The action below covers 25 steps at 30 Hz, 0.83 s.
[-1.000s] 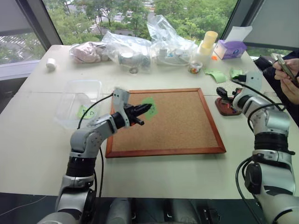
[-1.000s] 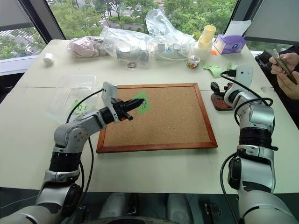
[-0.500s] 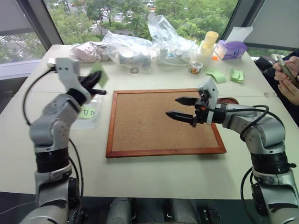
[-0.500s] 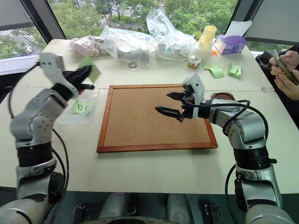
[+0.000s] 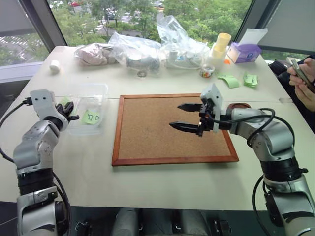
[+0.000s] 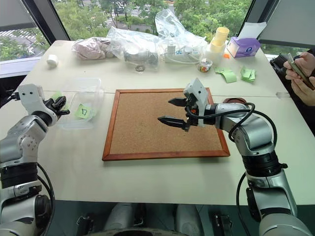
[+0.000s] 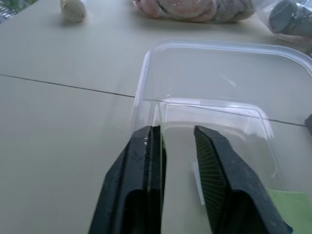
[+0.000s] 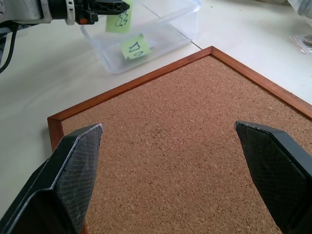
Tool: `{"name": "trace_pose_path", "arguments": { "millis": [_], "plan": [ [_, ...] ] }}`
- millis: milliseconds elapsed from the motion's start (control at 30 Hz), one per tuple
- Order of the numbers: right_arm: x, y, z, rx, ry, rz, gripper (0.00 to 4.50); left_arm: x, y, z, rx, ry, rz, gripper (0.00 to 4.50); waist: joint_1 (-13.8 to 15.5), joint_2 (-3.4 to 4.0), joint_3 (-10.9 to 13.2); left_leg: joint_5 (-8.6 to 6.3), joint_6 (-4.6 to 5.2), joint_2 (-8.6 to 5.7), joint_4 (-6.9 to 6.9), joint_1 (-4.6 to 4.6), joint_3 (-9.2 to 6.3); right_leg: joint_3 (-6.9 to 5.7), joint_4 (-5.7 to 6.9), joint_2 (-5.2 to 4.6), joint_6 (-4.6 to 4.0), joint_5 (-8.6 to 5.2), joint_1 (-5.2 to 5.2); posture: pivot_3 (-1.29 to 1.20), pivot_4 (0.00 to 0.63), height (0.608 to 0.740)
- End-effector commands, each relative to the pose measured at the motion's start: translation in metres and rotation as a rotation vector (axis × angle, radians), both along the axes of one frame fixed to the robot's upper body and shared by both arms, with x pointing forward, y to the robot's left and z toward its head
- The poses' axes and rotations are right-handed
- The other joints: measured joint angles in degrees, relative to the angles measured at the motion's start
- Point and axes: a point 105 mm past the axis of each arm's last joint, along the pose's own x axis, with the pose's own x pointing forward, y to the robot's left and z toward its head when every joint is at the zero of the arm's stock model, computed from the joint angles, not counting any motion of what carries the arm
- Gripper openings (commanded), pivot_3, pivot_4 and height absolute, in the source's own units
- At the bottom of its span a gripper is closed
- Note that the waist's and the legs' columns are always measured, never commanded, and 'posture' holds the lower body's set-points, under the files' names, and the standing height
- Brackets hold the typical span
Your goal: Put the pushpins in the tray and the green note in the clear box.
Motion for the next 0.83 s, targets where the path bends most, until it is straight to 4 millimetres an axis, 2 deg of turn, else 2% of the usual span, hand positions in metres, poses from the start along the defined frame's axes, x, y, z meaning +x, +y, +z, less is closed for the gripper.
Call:
{"name": "trace_pose_path", "arguments": {
  "millis": [33,133,200,300,467,533,600,667,733,833],
  "plan": [
    [0.001,-0.005,0.01,-0.008,-0.049,-0.01,4.5,0.0,-0.005,0.02,0.002,-0.073,-0.044,3.26,-0.1,0.0,0.0,0.0,0.0,0.0,0.0,0.0,0.0,0.0,0.0,0.0,0.0,0.0,-0.01,0.0,0.15,0.74],
    [0.002,-0.008,0.008,-0.016,-0.046,-0.021,4.5,-0.001,-0.017,0.031,-0.004,-0.099,-0.126,4.43,-0.1,0.0,0.0,0.0,0.0,0.01,0.0,0.0,0.01,0.0,0.02,0.0,0.0,0.0,-0.03,0.0,0.15,0.74],
    [0.002,-0.012,0.007,-0.023,-0.044,-0.032,4.5,-0.003,-0.031,0.043,-0.012,-0.129,-0.208,4.43,-0.1,0.0,0.0,0.0,0.0,0.01,0.0,0.0,0.01,0.0,0.02,0.0,0.0,0.0,-0.03,0.0,0.15,0.74],
    [0.004,-0.021,0.005,-0.039,-0.043,-0.065,4.5,-0.009,-0.068,0.067,-0.022,-0.169,-0.414,4.43,0.1,-0.02,0.0,0.0,0.0,0.02,0.0,-0.02,0.0,0.0,0.02,0.0,0.0,0.0,-0.03,0.0,0.15,0.74],
    [0.005,-0.03,0.003,-0.055,-0.042,-0.087,4.5,-0.024,-0.104,0.081,-0.006,-0.168,-0.626,4.43,-0.1,-0.02,0.0,0.0,0.01,-0.01,0.02,-0.03,-0.01,0.01,0.02,-0.03,0.0,0.0,-0.03,0.0,0.15,0.74],
    [0.0,-0.035,0.0,-0.082,-0.04,-0.073,4.5,-0.037,-0.124,0.081,0.005,-0.139,-0.766,4.43,-0.2,-0.02,0.0,0.0,0.0,-0.02,0.0,-0.02,0.0,0.01,0.02,0.0,0.0,0.0,-0.04,0.0,0.15,0.74],
    [-0.006,-0.039,-0.002,-0.102,-0.036,-0.054,4.5,-0.049,-0.136,0.079,0.002,-0.107,-0.864,4.43,-0.2,-0.02,0.0,0.0,0.0,-0.01,0.0,-0.03,0.01,0.01,0.02,0.02,0.0,0.0,-0.05,0.0,0.15,0.74],
    [-0.011,-0.046,-0.004,-0.125,-0.028,-0.042,4.5,-0.069,-0.15,0.067,0.027,-0.043,-1.022,4.43,-0.3,-0.01,0.0,0.0,0.0,-0.01,0.0,-0.02,0.02,0.02,0.02,0.02,0.0,0.0,-0.06,0.0,0.15,0.74],
    [-0.015,-0.051,-0.003,-0.136,-0.026,-0.035,4.5,-0.082,-0.158,0.057,0.055,0.009,-1.113,4.43,-0.3,0.01,0.0,0.0,0.0,0.0,0.0,-0.01,0.02,0.03,0.02,0.02,0.0,0.0,-0.06,0.0,0.15,0.74],
    [-0.015,-0.056,-0.001,-0.151,-0.037,-0.051,4.5,-0.084,-0.158,0.04,0.122,0.068,-1.125,4.43,-0.1,0.01,0.0,0.0,0.0,-0.02,0.02,0.02,0.01,0.02,0.02,0.03,-0.01,0.0,-0.03,0.0,0.15,0.74]
  ]
}}
